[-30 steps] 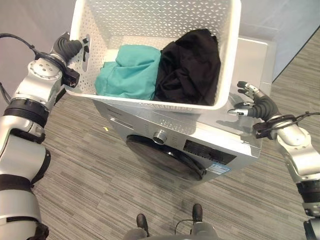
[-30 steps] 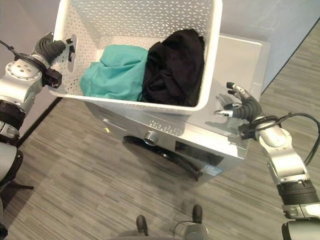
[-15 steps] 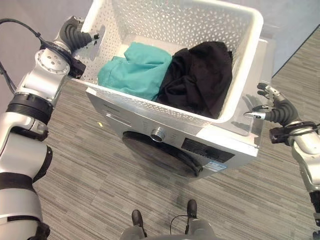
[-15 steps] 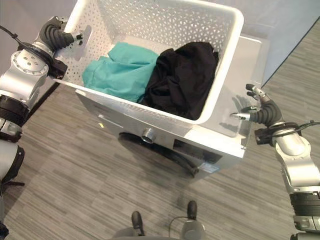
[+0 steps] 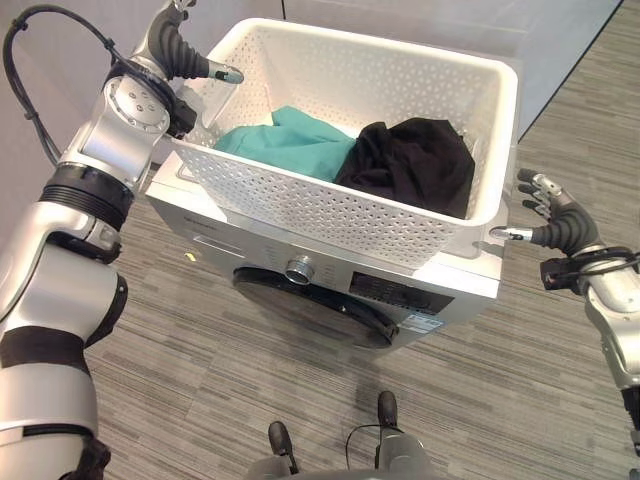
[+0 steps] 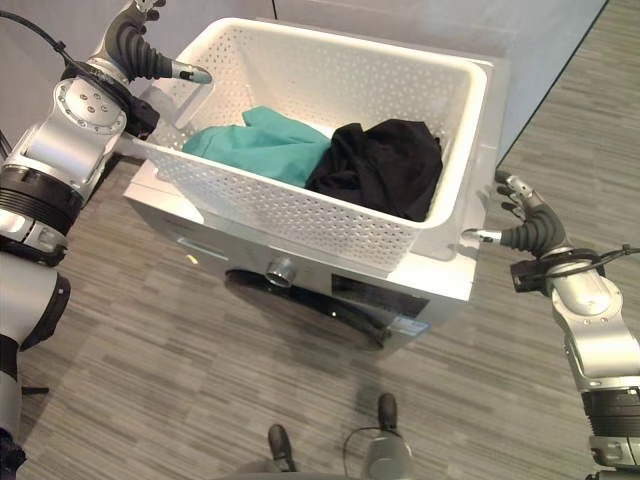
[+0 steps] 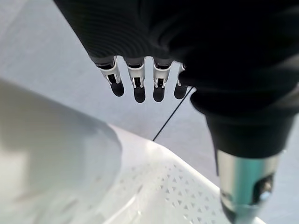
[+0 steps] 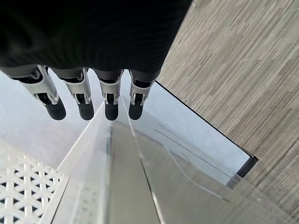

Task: Grab the laundry basket,head to the washer,open it,put in the laundry and shut it.

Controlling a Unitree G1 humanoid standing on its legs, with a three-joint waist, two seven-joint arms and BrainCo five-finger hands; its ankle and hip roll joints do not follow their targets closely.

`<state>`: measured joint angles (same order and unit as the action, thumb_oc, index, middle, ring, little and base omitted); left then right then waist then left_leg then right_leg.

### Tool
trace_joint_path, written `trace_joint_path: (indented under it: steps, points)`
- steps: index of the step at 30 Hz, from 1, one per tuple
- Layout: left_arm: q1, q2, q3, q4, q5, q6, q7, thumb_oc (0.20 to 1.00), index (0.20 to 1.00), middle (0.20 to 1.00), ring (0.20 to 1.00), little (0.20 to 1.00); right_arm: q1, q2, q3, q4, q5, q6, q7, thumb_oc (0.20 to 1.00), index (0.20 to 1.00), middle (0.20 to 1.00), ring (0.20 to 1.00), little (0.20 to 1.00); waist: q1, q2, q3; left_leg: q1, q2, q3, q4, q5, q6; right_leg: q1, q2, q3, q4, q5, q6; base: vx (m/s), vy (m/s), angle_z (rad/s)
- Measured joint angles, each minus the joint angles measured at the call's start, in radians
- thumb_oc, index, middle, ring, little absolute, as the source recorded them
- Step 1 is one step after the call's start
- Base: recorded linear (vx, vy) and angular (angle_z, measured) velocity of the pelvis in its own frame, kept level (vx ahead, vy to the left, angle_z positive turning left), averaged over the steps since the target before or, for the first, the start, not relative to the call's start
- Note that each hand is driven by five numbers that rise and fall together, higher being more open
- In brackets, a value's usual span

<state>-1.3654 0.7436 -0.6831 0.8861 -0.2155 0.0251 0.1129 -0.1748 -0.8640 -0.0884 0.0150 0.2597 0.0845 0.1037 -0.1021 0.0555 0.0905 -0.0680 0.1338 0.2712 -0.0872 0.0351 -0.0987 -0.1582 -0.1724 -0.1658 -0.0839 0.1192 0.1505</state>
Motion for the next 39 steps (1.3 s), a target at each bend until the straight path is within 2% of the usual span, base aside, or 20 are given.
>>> trace_joint_path:
  steps: [5,7,9,14,16,18,24,26,28,29,30,32,33,34,35,36,39]
  points:
    - [0.0,0.009,0.001,0.016,0.03,0.001,0.03,1.0,1.0,1.0,1.0,1.0,-0.004,0.006,-0.001,0.022,-0.001,0.0,-0.019,1.0,1.0,1.0,1.0,1.0,0.005,0.0,-0.001,0.008,0.005,0.0,0.0,0.001,-0.001,0.012,0.003,-0.005,-0.001,0.001,-0.001,0.04,-0.027,0.01]
    - [-0.001,0.052,0.0,0.02,0.037,0.001,0.03,1.0,1.0,1.0,1.0,1.0,-0.008,0.006,-0.011,0.056,-0.001,0.002,-0.039,1.0,1.0,1.0,1.0,1.0,0.007,0.0,-0.001,0.041,0.009,-0.001,0.0,0.001,-0.002,0.046,0.007,-0.014,-0.001,0.0,-0.003,0.02,-0.008,0.01]
    - [-0.01,0.151,0.0,0.037,0.038,0.0,0.023,1.0,1.0,1.0,1.0,1.0,-0.013,0.008,-0.024,0.086,-0.007,0.001,-0.062,1.0,1.0,1.0,1.0,1.0,0.005,0.001,-0.009,0.069,0.015,-0.008,0.0,0.002,-0.003,0.076,0.015,-0.029,-0.001,-0.001,-0.005,0.02,-0.004,0.02]
    - [-0.064,0.223,-0.007,0.099,-0.006,-0.004,0.015,1.0,1.0,1.0,1.0,1.0,-0.013,0.012,-0.037,0.117,-0.04,-0.001,-0.105,1.0,1.0,1.0,1.0,1.0,0.021,-0.006,-0.032,0.07,0.017,-0.018,0.0,0.003,-0.006,0.089,0.015,-0.048,-0.001,-0.003,-0.007,0.01,0.018,0.11]
    - [-0.1,0.255,-0.024,0.162,-0.063,-0.029,-0.009,1.0,1.0,1.0,1.0,1.0,-0.063,0.041,-0.035,0.175,-0.041,-0.012,-0.132,1.0,1.0,1.0,1.0,1.0,0.03,-0.012,-0.04,0.071,0.015,-0.019,-0.001,0.003,-0.006,0.091,0.01,-0.052,-0.001,-0.002,-0.008,0.0,0.044,0.05]
    - [-0.129,0.335,-0.044,0.192,-0.098,-0.043,-0.009,1.0,1.0,1.0,1.0,1.0,-0.082,0.041,-0.037,0.196,-0.05,-0.031,-0.179,1.0,1.0,1.0,1.0,1.0,0.034,-0.01,-0.055,0.071,0.013,-0.025,-0.001,0.004,-0.008,0.096,0.009,-0.059,-0.002,0.001,-0.01,-0.03,0.048,0.12]
    - [-0.038,0.547,0.039,0.121,-0.122,-0.083,0.004,1.0,1.0,1.0,1.0,1.0,-0.033,0.022,-0.15,0.24,-0.12,-0.073,-0.26,1.0,1.0,1.0,1.0,1.0,0.068,-0.009,-0.093,0.086,0.005,-0.05,-0.001,0.004,-0.01,0.127,0.0,-0.082,-0.001,-0.002,-0.007,-0.04,0.045,0.11]
    - [0.084,0.607,0.149,0.093,-0.121,-0.099,0.025,1.0,1.0,1.0,1.0,1.0,0.021,0.002,-0.195,0.242,-0.143,-0.09,-0.284,1.0,1.0,1.0,1.0,1.0,0.081,-0.009,-0.104,0.085,0.005,-0.052,-0.001,0.004,-0.01,0.125,-0.002,-0.082,-0.001,-0.002,-0.006,0.0,0.0,0.0]
    - [0.184,0.618,0.204,0.091,-0.12,-0.11,0.037,1.0,1.0,1.0,1.0,1.0,0.061,-0.015,-0.238,0.275,-0.159,-0.09,-0.303,1.0,1.0,1.0,1.0,1.0,0.089,-0.011,-0.11,0.084,0.006,-0.062,-0.001,0.005,-0.01,0.128,-0.001,-0.091,-0.001,-0.005,-0.006,0.0,0.001,0.11]
    - [0.229,0.625,0.213,0.091,-0.119,-0.109,0.038,1.0,1.0,1.0,1.0,1.0,0.073,-0.016,-0.259,0.289,-0.16,-0.09,-0.313,1.0,1.0,1.0,1.0,1.0,0.093,-0.022,-0.109,0.082,0.007,-0.067,-0.001,0.005,-0.011,0.13,0.002,-0.093,0.0,-0.01,-0.008,0.01,-0.008,0.08]
    - [0.301,0.63,0.263,0.064,-0.117,-0.112,0.038,1.0,1.0,1.0,1.0,1.0,0.1,-0.03,-0.278,0.29,-0.178,-0.092,-0.322,1.0,1.0,1.0,1.0,1.0,0.102,-0.022,-0.109,0.081,0.009,-0.067,-0.001,0.005,-0.011,0.129,0.003,-0.093,0.002,-0.011,-0.009,0.0,0.0,0.0]
    - [0.53,0.625,0.411,-0.01,-0.09,-0.127,0.041,1.0,1.0,1.0,1.0,1.0,0.168,-0.073,-0.32,0.328,-0.223,-0.105,-0.333,1.0,1.0,1.0,1.0,1.0,0.112,-0.022,-0.11,0.083,0.01,-0.067,-0.001,0.005,-0.011,0.129,0.004,-0.092,0.003,-0.014,-0.008,-0.02,-0.007,0.0]
    - [0.603,0.623,0.438,-0.003,-0.071,-0.114,0.042,1.0,1.0,1.0,1.0,1.0,0.179,-0.076,-0.328,0.364,-0.246,-0.103,-0.347,1.0,1.0,1.0,1.0,1.0,0.111,-0.031,-0.111,0.083,0.011,-0.067,-0.001,0.006,-0.012,0.129,0.007,-0.092,0.004,-0.015,-0.009,0.0,0.0,0.0]
    - [0.863,0.617,0.611,-0.133,0.028,-0.106,0.071,1.0,1.0,1.0,1.0,1.0,0.335,-0.115,-0.358,0.375,-0.344,-0.103,-0.351,1.0,1.0,1.0,1.0,1.0,0.123,-0.049,-0.1,0.082,0.012,-0.068,-0.001,0.005,-0.012,0.128,0.011,-0.093,0.008,-0.022,-0.008,0.05,-0.005,0.02]
    - [1.062,0.593,0.751,-0.257,0.089,-0.107,0.08,1.0,1.0,1.0,1.0,1.0,0.428,-0.112,-0.407,0.4,-0.387,-0.109,-0.352,1.0,1.0,1.0,1.0,1.0,0.139,-0.056,-0.093,0.085,0.013,-0.069,-0.001,0.004,-0.013,0.13,0.012,-0.094,0.012,-0.025,-0.008,0.07,0.011,0.02]
    - [1.209,0.547,0.847,-0.341,0.12,-0.113,0.082,1.0,1.0,1.0,1.0,1.0,0.484,-0.094,-0.449,0.431,-0.399,-0.107,-0.353,1.0,1.0,1.0,1.0,1.0,0.146,-0.063,-0.091,0.089,0.013,-0.068,-0.001,0.002,-0.014,0.132,0.012,-0.094,0.013,-0.026,-0.006,0.04,0.017,0.01]
    - [1.454,0.372,0.976,-0.361,0.187,-0.106,0.079,1.0,1.0,1.0,1.0,1.0,0.475,-0.028,-0.469,0.587,-0.397,-0.076,-0.352,1.0,1.0,1.0,1.0,1.0,0.132,-0.076,-0.076,0.122,0.014,-0.066,0.0,-0.011,-0.012,0.158,0.01,-0.092,0.012,-0.036,-0.001,-0.05,0.008,-0.05]
